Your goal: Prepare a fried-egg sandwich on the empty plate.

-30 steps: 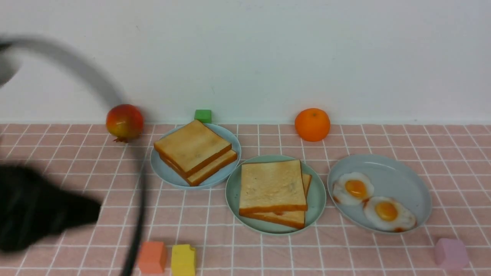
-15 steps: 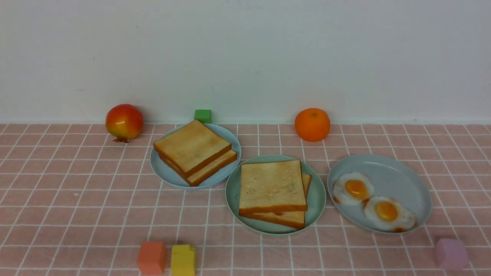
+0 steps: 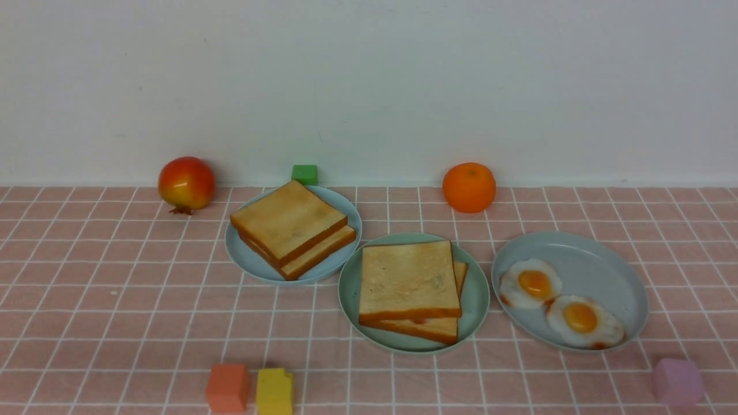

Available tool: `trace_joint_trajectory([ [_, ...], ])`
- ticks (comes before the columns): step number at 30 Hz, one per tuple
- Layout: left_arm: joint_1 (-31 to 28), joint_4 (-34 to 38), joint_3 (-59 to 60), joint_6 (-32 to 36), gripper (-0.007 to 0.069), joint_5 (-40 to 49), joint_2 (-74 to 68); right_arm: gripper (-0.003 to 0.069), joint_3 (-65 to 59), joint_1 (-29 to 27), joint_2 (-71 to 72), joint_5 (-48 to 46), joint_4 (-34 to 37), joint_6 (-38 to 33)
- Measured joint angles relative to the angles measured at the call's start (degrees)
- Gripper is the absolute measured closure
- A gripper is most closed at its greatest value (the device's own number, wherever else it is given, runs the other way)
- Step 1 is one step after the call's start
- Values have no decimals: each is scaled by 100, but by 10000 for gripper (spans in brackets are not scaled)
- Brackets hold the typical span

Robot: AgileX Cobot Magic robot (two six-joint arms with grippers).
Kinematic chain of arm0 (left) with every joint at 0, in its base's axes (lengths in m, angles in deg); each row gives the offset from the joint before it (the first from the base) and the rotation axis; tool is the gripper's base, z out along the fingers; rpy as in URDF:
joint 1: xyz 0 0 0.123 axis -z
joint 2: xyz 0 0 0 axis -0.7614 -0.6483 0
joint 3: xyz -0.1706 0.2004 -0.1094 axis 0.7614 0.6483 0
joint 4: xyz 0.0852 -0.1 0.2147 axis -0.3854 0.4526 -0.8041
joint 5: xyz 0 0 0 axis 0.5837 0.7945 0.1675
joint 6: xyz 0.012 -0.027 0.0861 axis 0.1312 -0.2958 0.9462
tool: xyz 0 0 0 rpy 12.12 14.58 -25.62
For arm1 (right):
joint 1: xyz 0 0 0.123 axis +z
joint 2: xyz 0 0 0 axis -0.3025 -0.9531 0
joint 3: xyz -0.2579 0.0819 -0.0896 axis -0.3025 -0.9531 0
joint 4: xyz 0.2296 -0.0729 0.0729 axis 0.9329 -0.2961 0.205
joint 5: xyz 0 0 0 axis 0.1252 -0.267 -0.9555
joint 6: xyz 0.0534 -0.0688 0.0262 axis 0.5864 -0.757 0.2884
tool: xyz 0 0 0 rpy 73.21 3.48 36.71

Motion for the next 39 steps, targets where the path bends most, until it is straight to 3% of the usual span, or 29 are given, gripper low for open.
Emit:
trace_joint_trajectory([
  [3, -177, -783, 366, 145, 613, -776, 298, 652, 0, 0, 0, 0, 0, 0],
  [7, -689, -2190, 1457, -557, 613, -2094, 1062, 650, 0, 0, 0, 0, 0, 0],
  [10, -868, -2760, 2162, -1250, 613, -2423, 1624, 648, 0, 0, 0, 0, 0, 0],
  [13, -903, -3142, 2833, -1483, 613, -2521, 2192, 647, 0, 0, 0, 0, 0, 0],
  [17, -903, -3221, 3736, -1560, 613, -2524, 2710, 644, 0, 0, 0, 0, 0, 0],
  [26, -905, -3022, 3848, -1403, 612, -2807, 2729, 638, -2, 0, 0, -1, 0, 0],
  [39, -1711, -2815, 3848, -1403, 608, -2821, 2729, 625, -7, 0, 0, -10, 0, 11],
])
